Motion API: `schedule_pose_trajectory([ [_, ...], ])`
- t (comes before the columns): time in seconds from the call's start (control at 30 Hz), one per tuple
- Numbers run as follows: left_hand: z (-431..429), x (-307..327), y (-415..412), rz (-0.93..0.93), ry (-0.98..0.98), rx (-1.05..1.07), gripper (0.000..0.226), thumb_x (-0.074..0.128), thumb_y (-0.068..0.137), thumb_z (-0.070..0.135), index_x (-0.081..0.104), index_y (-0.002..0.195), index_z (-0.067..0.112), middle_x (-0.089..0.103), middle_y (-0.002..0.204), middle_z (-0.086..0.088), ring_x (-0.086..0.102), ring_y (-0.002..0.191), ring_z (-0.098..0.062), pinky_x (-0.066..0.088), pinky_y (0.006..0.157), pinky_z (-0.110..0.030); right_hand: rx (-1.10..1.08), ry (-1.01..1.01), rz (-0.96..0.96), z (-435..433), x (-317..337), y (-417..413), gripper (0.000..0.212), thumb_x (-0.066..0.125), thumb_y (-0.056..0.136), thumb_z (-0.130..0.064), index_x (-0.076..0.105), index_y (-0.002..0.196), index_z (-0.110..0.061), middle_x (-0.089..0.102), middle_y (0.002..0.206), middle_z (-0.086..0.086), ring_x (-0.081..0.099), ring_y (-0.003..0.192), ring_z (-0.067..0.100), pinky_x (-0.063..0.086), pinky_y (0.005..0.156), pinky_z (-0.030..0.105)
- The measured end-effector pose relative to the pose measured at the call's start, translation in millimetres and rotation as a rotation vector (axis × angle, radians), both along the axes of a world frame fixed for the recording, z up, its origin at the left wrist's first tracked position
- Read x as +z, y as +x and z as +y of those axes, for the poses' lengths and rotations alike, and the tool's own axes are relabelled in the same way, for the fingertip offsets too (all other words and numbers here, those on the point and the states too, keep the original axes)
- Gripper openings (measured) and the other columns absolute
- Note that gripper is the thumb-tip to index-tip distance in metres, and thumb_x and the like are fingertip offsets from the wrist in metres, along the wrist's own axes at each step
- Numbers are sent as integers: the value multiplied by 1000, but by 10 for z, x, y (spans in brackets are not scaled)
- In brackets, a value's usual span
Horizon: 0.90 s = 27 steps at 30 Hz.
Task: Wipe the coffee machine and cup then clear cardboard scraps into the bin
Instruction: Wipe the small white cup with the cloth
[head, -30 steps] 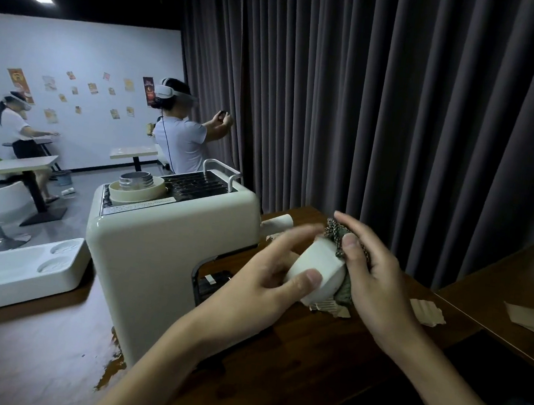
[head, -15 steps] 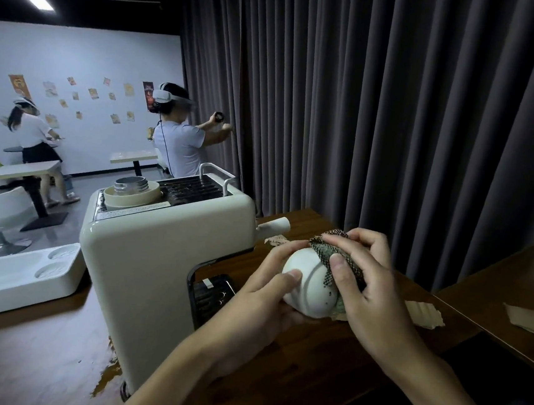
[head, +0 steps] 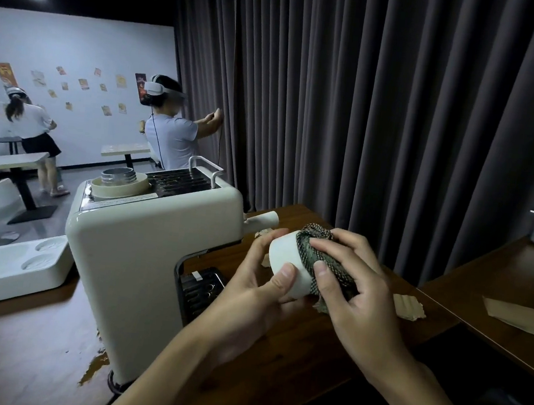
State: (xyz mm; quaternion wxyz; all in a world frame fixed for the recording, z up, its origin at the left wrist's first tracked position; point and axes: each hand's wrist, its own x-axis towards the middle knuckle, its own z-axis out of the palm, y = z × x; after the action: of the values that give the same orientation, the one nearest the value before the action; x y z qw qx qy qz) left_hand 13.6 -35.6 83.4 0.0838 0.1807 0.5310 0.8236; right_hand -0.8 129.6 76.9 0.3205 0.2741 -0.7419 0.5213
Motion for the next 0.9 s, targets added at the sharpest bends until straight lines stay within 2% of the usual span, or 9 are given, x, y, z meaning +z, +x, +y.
schedule_pose_trajectory([
  [0.1,19,17,47,51,-105,59,53,76,83,19,56,130,32,53,138,-21,64,118,-34,56,90,-36,-7,57,13,31,36,-5,29,54,95,-36,66,119,-27,51,128,-16,48,125,8,43,98,19],
  [0.2,15,41,76,62,-118,105,56,83,79,19,56,126,32,56,134,-22,65,116,-37,56,88,-34,47,-8,-67,47,92,-68,28,50,99,-30,66,121,-23,56,126,-13,51,123,6,47,97,23],
  [0.3,29,51,74,43,-48,162,64,85,75,22,53,130,29,67,126,-12,65,118,-36,56,89,-34,58,-96,-122,70,85,-97,25,51,100,-20,66,119,-21,61,119,-15,55,117,1,47,96,21],
  [0.4,29,65,59,48,-53,279,67,82,72,24,51,131,29,73,114,-1,67,116,-31,57,90,-36,-21,-38,-78,59,-8,-44,26,55,97,-20,66,122,-19,60,121,-13,53,119,2,45,98,20],
  [0.53,40,96,108,138,-210,287,61,80,80,23,46,131,25,71,114,-1,69,110,-22,57,86,-31,-77,118,132,2,45,20,30,53,97,-23,65,125,-18,56,129,-10,49,124,2,39,101,13],
  [0.63,15,91,151,165,-254,252,55,78,84,20,47,129,29,65,124,-12,69,111,-26,57,84,-30,40,73,47,17,170,-49,27,50,99,-26,67,121,-22,58,126,-14,51,122,-1,40,98,12],
  [0.73,-19,103,154,165,-234,240,55,82,79,26,52,124,35,66,123,-8,68,113,-31,58,86,-35,83,-49,-97,54,168,-106,26,51,99,-23,68,119,-19,61,121,-15,53,118,-1,47,97,23],
  [0.8,-11,118,137,147,-175,272,59,83,75,29,52,125,34,69,119,-2,68,113,-29,57,87,-35,52,-79,-81,36,118,-68,25,55,97,-20,68,119,-18,61,121,-12,54,119,3,48,98,25],
  [0.9,12,138,103,182,-200,332,63,81,77,29,47,130,26,70,116,6,68,112,-18,57,85,-28,5,-6,77,-46,103,16,26,59,95,-20,69,119,-17,58,124,-12,53,121,4,45,97,17],
])
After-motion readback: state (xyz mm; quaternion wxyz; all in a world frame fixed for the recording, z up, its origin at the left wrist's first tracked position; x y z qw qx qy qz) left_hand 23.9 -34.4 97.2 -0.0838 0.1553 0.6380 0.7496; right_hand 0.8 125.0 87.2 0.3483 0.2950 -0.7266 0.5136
